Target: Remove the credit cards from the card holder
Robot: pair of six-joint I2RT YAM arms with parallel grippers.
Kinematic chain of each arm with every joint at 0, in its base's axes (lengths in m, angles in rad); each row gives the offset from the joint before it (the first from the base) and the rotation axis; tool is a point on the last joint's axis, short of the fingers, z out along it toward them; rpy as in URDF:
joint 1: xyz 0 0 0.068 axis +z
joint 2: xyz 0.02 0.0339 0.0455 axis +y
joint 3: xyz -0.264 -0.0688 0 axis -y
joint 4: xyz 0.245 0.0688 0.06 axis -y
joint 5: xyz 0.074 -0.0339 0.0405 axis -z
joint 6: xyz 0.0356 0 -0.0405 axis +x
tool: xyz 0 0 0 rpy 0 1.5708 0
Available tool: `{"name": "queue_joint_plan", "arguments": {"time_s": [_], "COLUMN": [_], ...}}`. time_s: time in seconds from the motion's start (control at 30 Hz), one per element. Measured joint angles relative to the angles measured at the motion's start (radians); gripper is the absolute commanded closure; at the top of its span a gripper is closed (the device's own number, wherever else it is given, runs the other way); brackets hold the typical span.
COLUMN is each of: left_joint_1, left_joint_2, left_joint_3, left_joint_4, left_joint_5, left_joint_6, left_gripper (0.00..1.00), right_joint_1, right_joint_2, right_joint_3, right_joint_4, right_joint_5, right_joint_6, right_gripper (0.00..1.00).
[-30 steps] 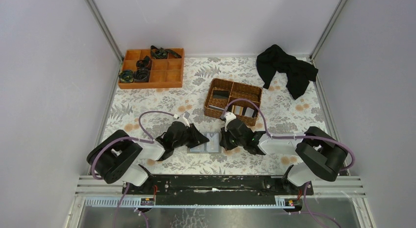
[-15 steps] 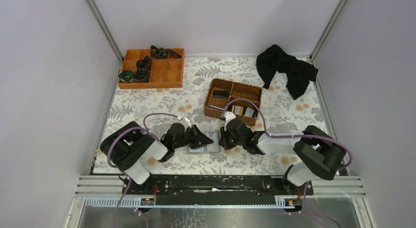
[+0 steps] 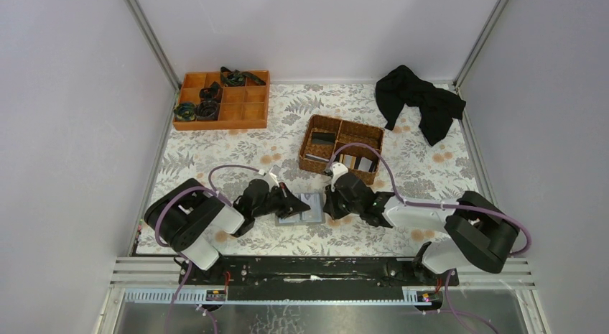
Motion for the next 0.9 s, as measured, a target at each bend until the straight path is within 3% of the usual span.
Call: {"name": "queue_joint_plan", "arguments": {"time_s": [0.07,0.2,0.27,0.83,0.9], "left_joint_1": [0.0,0.004,0.006,0.041,0.05], "left_joint_2": [0.0,0.0,0.0,-0.083,-0.107], "left_joint_3": [0.0,0.0,0.0,-0.026,-0.035], "left_joint_4": [-0.011,-0.014,-0.016,-0.072,-0.094], "left_joint_5": [0.0,0.005,0.007,0.013,0.013], "left_joint_6": [0.005,0.009,0.014,0.033,0.043], "left_gripper": [0.98,0.8,0.77,0.81,0.86], "right_joint_1": [0.0,0.0,0.0,0.0,0.0], "right_joint_2": [-0.031,-0.059,-0.058,0.093,0.093], "right_joint_3": [0.0,0.011,0.018,0.056,0.056], "right_joint_4": [-0.013,-0.019,-0.018,0.056,0.064], "right_joint_5": [-0.002,-0.008,-0.019,-0.08,-0.08], "right_joint_6": [-0.003,-0.01,-0.01,-0.008,-0.008], "right_gripper": [1.0,1.0,1.0,1.0,1.0]}}
